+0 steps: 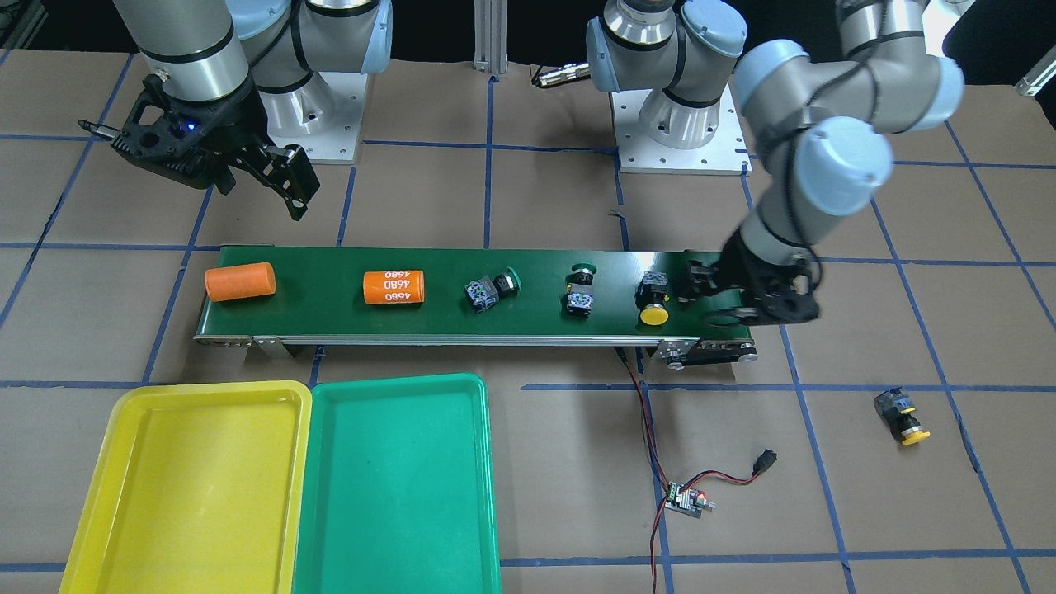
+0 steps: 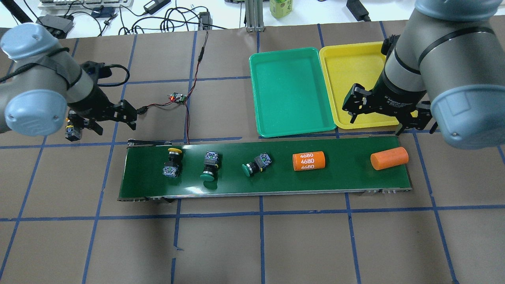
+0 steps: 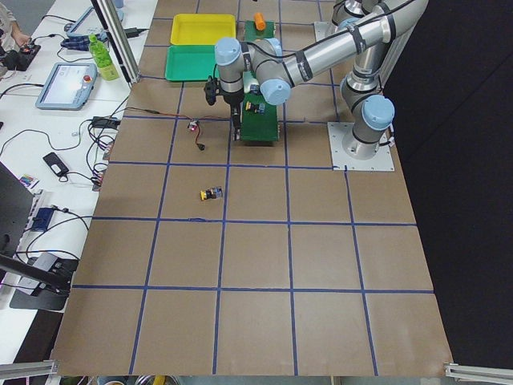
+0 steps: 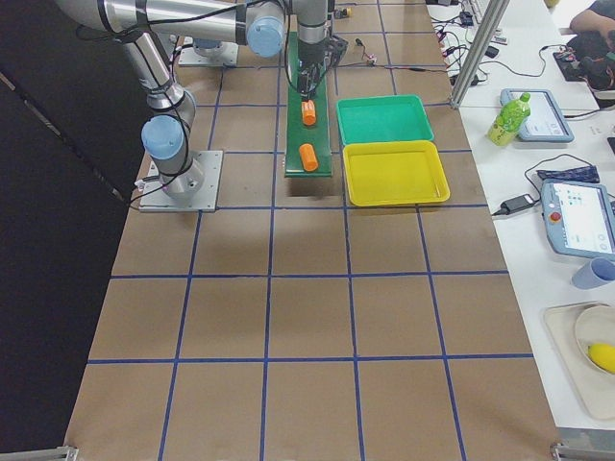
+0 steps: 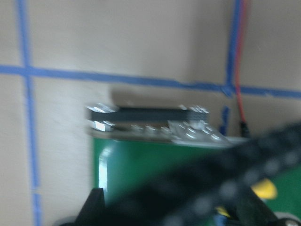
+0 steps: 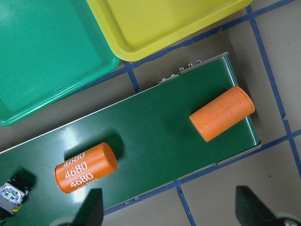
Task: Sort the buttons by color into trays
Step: 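Grasp the last yellow button with left gripper while right gripper lowers, then place yellow button on belt with left while right grasps green-capped button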
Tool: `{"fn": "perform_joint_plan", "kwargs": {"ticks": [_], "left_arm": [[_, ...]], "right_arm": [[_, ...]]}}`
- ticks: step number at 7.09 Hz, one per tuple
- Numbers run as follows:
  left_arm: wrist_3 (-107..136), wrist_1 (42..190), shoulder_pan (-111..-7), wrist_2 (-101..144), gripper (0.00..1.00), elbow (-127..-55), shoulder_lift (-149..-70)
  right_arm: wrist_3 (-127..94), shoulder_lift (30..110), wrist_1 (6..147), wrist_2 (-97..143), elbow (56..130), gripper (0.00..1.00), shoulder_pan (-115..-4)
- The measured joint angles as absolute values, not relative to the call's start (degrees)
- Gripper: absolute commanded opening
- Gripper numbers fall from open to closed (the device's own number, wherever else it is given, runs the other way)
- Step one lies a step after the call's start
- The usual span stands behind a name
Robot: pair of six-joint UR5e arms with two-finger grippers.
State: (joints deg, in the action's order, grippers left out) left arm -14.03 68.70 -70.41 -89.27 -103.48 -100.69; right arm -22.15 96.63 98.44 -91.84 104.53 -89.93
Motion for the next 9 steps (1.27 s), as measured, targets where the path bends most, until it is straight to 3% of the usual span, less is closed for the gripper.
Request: {"fn": "perform_joint_plan", "kwargs": {"ticks": [3, 5, 6, 8, 9], "left_arm": [[-21.36, 62.28, -60.40, -90.45, 1.00, -93.42, -113.90], [-21.81, 58.69, -58.15, -90.45, 1.00, -92.09, -119.41], [-21.86, 58.22, -57.74, -90.49, 0.92, -92.20, -120.91], [-22.57, 57.61, -56.65, -90.66, 0.00, -94.43, -122.00], [-22.95, 56.90, -56.19, -90.71, 0.00, -95.56, -122.06]], "right_arm": [[-22.36, 97.35, 98.20, -90.10, 103.78, 1.00, -90.28], [-28.03, 97.48, 98.30, -88.76, 104.03, 1.00, -90.42], [-35.84, 97.58, 98.29, -86.69, 104.28, 1.00, -90.89], [-47.34, 97.48, 98.52, -82.91, 104.77, 1.00, -92.32], [-50.69, 97.40, 98.58, -82.50, 105.29, 1.00, -92.81]]}}
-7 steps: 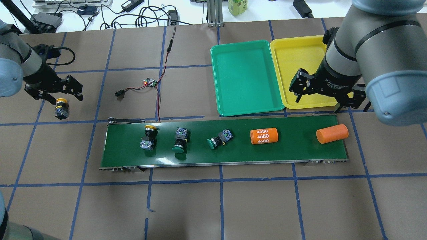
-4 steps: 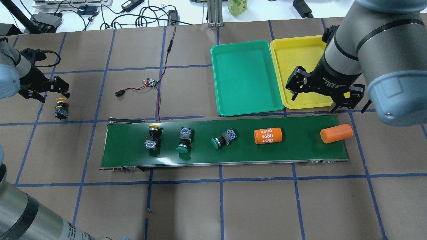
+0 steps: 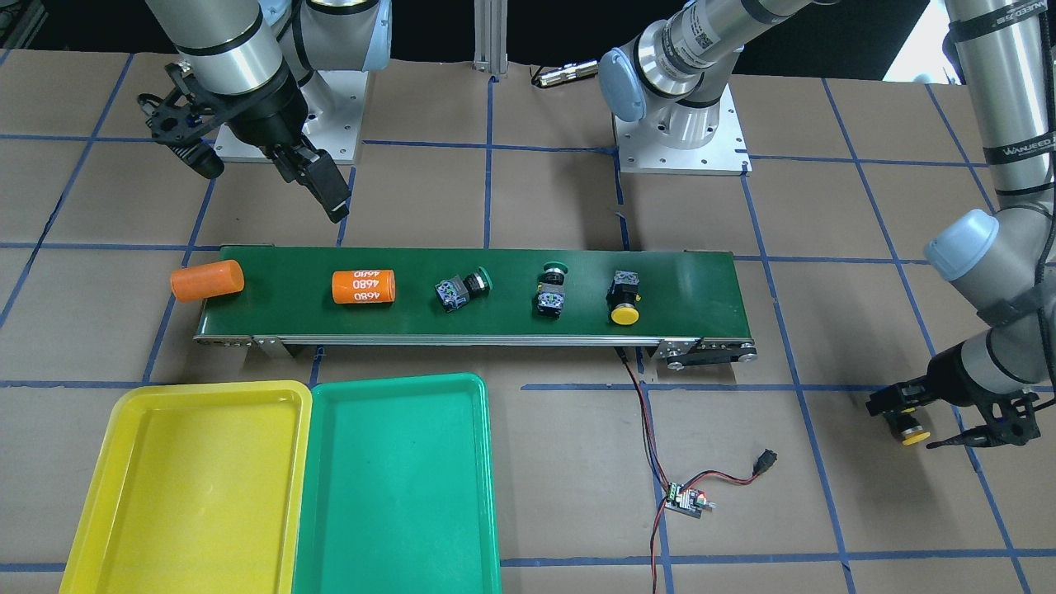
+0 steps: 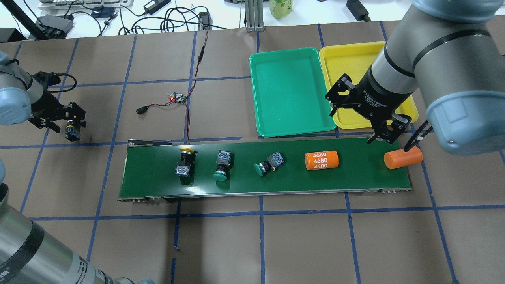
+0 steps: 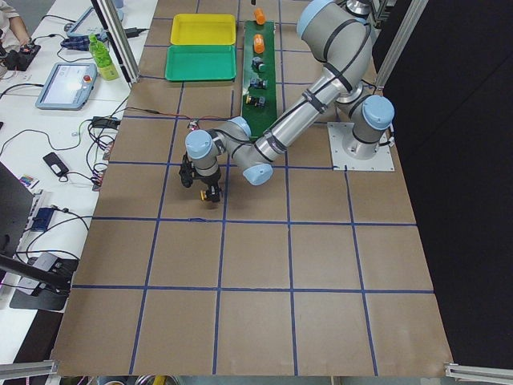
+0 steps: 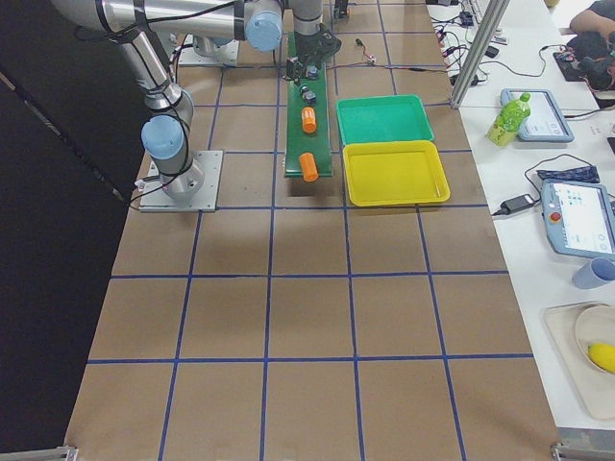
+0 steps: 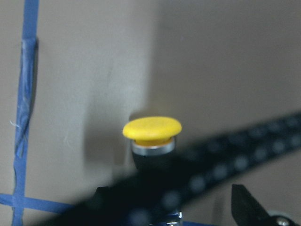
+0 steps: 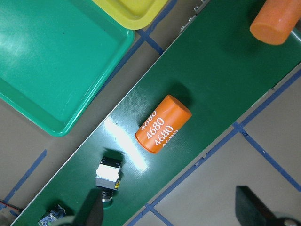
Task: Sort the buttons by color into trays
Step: 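Place yellow button on belt with left while right grasps green-capped button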
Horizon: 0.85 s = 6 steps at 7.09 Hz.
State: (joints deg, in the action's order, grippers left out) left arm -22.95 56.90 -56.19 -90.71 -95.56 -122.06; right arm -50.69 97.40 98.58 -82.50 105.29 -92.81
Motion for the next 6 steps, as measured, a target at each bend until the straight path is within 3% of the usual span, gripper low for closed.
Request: {"fn": "perform_joint_plan", "kwargs": {"ticks": [3, 6], "left_arm": [[-22.75, 56.05, -56.65, -90.83, 0.00, -96.17, -119.66], [-20.77, 67.99, -67.10, -90.22, 0.00, -97.89, -107.51]], "right_arm": [[-58.88, 97.33, 100.27, -83.57, 107.62, 1.00, -93.37], [-64.67, 97.01, 101.64, -83.77, 109.27, 1.00, -95.28]]}}
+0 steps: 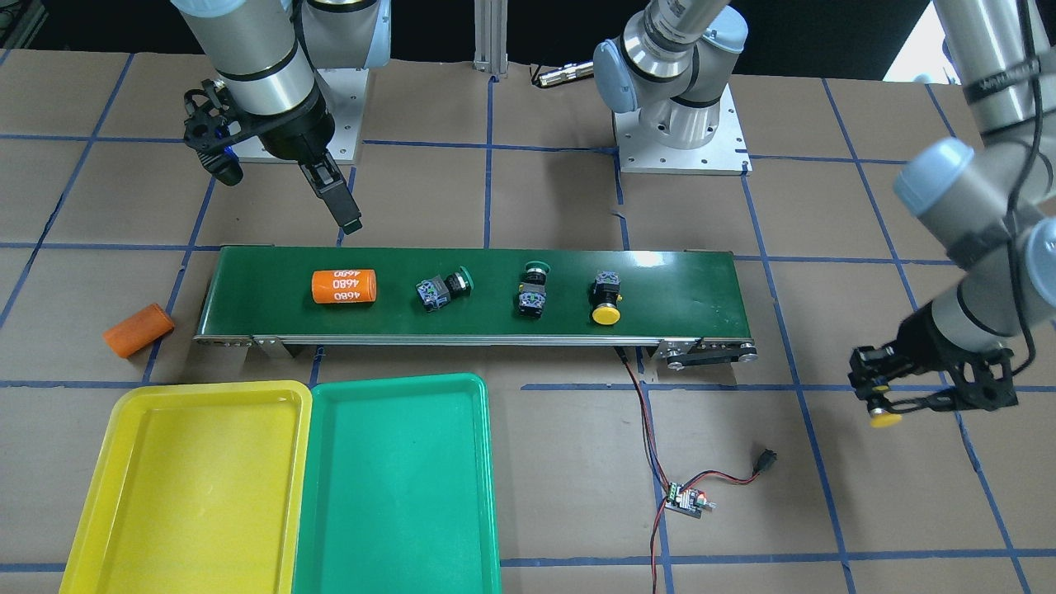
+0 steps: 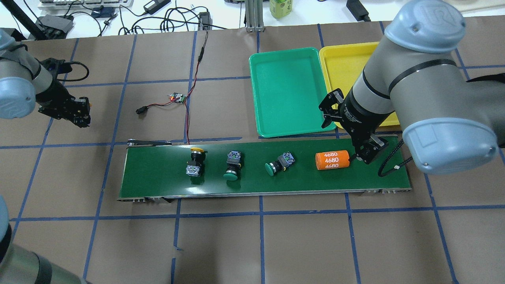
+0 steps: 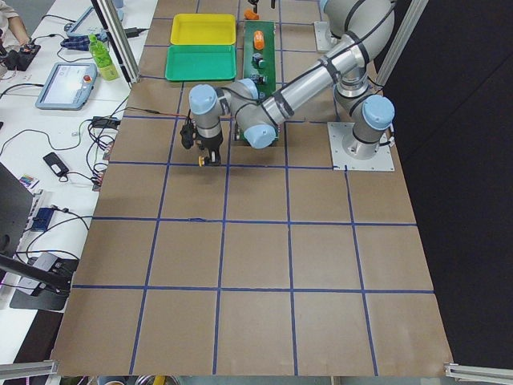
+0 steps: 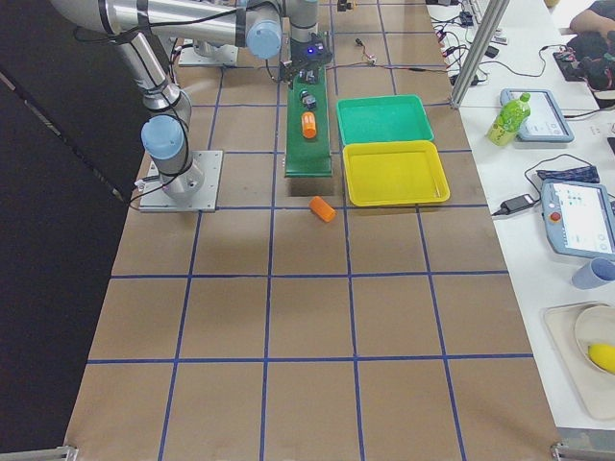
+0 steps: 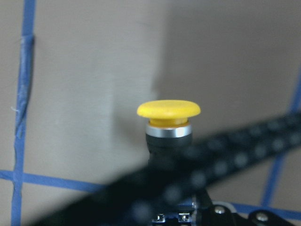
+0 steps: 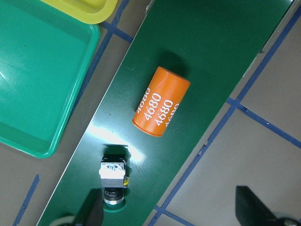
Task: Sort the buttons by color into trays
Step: 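Place yellow button on belt with left while right grasps green-capped button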
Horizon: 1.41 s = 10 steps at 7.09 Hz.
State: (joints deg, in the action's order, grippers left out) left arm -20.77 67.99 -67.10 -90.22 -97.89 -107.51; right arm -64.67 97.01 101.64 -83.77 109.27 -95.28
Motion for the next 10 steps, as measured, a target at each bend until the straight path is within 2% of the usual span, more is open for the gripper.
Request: {"fn": "perform_joint_plan", "kwargs": {"ticks": [2, 5, 6, 7, 10], "left_arm": [[-15.89, 75.43, -77.41, -88.17, 0.00, -101.31, -99.26], [-8.72, 72.50, -85.34, -87.53, 0.00, -112.59, -94.01], [-8.07, 68.47, -86.09, -87.53, 0.18, -115.93, -93.91], [-7.86, 65.46, -86.40, -87.53, 0.99, -118.09, -94.56], [-7.30, 65.98, -86.74, -88.22, 1.00, -117.87, -93.06]], "right_arm": [[-66.66, 96.30, 104.11, -83.68, 111.51, 1.00, -96.71], [-69.71, 92.74, 110.67, -83.75, 113.80, 1.00, -97.77], [-70.10, 90.72, 113.06, -83.90, 113.93, 1.00, -98.09], [-70.24, 88.30, 115.33, -84.19, 113.96, 1.00, -98.77], [-70.37, 83.01, 118.53, -84.98, 114.09, 1.00, -99.88]]}}
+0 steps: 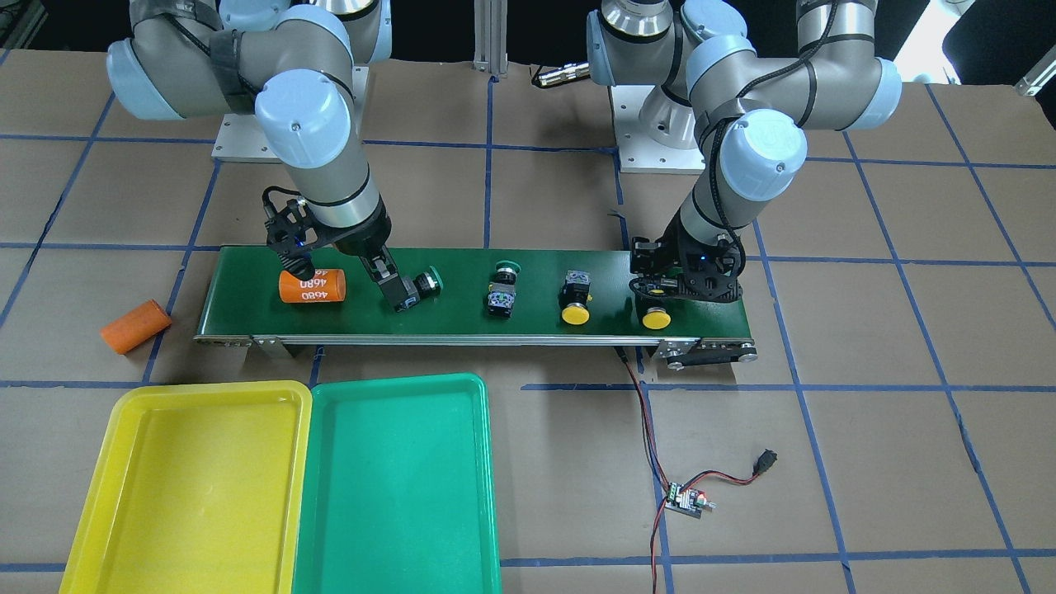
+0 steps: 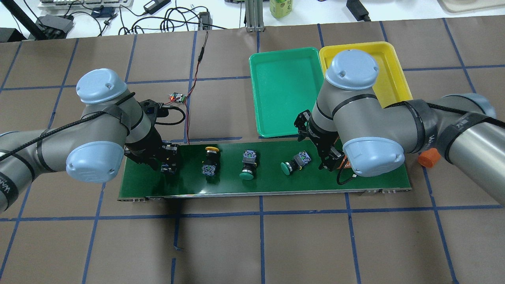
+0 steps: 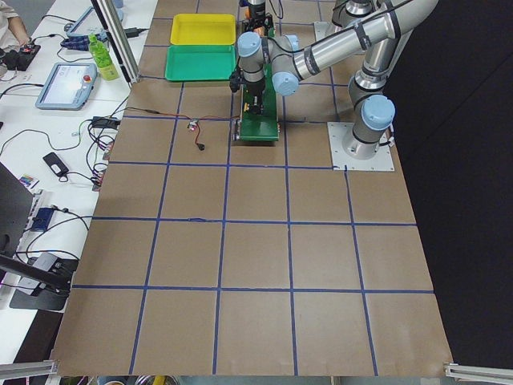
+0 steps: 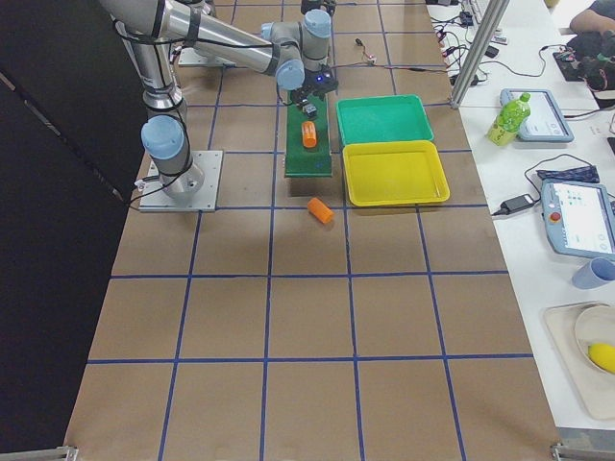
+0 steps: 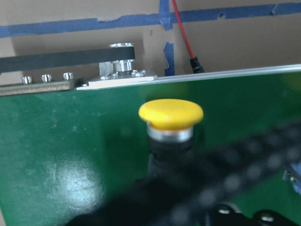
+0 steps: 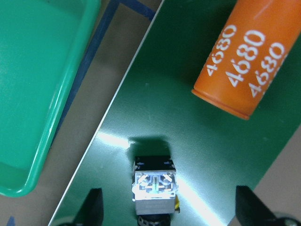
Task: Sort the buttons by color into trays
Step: 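Place yellow button on belt with left while right grasps green-capped button, then drop green-capped button into green tray with right while left withdraws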
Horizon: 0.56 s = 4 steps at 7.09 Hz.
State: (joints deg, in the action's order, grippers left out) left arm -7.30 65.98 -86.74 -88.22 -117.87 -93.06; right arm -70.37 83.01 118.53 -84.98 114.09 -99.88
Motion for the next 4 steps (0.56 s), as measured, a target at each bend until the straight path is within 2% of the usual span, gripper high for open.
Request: {"fn": "perform_joint_plan", "kwargs": {"ticks": [1, 2, 3, 4], "left_arm": [[-7.18, 69.97, -86.79, -88.32, 1.00, -113.91, -91.95], [-7.05, 77.48, -86.80, -88.36, 1.00, -106.95, -91.60], [-6.85, 84.90, -86.75, -88.41, 1.00, -99.71, -91.80], [-6.67, 89.53, -86.60, -88.47, 1.00, -94.13, -92.09]], "right_arm": [[-70.34, 82.05, 118.86, -85.10, 114.27, 1.00, -99.90], [-70.34, 81.20, 119.06, -85.16, 114.29, 0.95, -99.93], [-70.35, 80.47, 119.20, -85.24, 114.25, 0.79, -99.89], [-70.29, 79.89, 119.27, -85.82, 114.23, 0.42, -99.82]]}}
